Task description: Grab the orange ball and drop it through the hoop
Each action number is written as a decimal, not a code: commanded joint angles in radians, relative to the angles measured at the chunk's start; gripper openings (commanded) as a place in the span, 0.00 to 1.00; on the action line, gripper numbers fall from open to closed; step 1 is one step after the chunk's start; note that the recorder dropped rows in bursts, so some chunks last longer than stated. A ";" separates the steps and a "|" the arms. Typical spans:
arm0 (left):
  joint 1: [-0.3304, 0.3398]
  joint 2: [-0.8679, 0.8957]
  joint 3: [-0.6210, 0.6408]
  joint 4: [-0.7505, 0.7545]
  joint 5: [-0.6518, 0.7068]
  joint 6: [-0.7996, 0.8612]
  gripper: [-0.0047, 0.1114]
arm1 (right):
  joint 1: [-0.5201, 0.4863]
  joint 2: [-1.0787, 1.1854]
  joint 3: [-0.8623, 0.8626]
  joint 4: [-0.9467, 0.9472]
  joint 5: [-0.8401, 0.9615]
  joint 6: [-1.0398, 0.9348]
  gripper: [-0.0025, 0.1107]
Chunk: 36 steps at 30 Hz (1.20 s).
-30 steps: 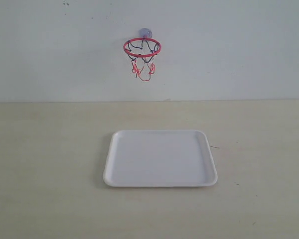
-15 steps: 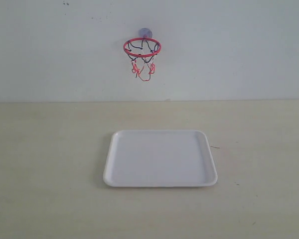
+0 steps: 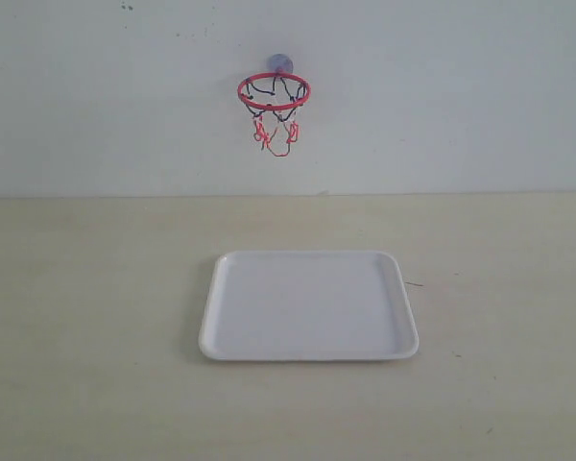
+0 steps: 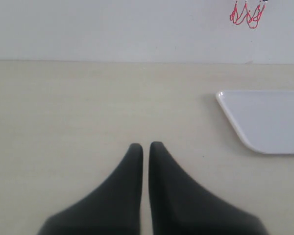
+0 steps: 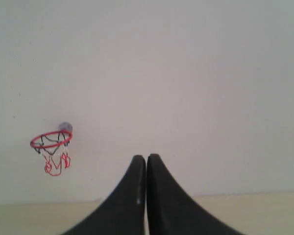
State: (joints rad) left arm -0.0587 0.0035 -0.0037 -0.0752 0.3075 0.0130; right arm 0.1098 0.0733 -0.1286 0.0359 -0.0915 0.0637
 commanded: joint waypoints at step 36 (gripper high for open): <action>0.002 -0.003 0.004 -0.011 -0.002 0.003 0.08 | 0.000 -0.073 0.129 -0.018 0.440 -0.115 0.02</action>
State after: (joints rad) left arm -0.0587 0.0035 -0.0037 -0.0752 0.3075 0.0130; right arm 0.1098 0.0053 0.0004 0.0246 0.3533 -0.0440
